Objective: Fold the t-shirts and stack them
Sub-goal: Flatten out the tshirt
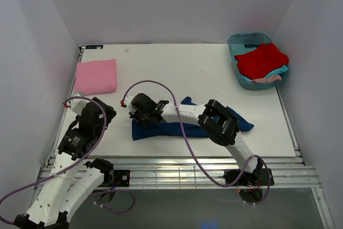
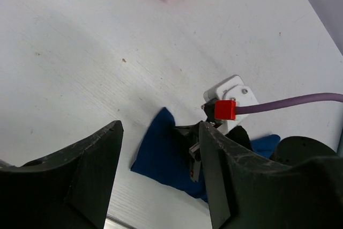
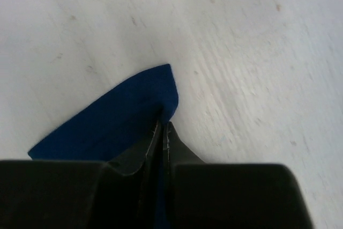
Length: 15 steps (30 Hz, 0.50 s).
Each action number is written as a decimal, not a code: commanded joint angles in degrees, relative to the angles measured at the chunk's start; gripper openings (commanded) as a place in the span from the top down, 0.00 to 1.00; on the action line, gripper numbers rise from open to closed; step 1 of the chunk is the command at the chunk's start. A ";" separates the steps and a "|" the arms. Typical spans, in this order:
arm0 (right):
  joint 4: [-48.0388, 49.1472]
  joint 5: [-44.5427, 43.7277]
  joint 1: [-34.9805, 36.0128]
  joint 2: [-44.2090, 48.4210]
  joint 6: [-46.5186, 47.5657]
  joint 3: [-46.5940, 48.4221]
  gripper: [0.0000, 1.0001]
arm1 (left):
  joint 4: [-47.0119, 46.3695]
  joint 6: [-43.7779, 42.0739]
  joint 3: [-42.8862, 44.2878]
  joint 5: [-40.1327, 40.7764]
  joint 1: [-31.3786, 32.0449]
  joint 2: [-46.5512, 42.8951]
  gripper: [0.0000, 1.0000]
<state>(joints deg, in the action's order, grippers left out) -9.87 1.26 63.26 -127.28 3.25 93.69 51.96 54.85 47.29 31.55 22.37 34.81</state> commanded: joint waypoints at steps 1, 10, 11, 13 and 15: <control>-7.00 -14.95 -1.39 5.09 -0.35 -2.02 0.92 | -0.90 -0.80 -0.88 0.62 0.13 1.31 0.31; -23.87 -42.80 -6.31 29.36 8.78 19.93 0.92 | -13.10 -3.61 -2.55 -4.46 0.13 6.93 0.31; -24.84 -45.70 -6.31 31.81 11.84 21.87 0.92 | -15.90 -4.22 -2.64 -5.61 0.13 9.20 0.31; -25.55 -54.31 -6.31 34.19 14.93 23.99 0.92 | -19.25 -5.27 -2.99 -9.99 0.13 11.76 0.31; -25.55 -63.16 -6.31 37.89 18.28 22.95 0.92 | -24.52 -7.47 -3.08 -13.60 0.13 16.68 0.31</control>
<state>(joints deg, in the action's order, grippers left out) -31.22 -43.05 56.14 -93.95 14.00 115.98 36.95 50.87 44.71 25.17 22.37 47.11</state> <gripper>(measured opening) 0.081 0.690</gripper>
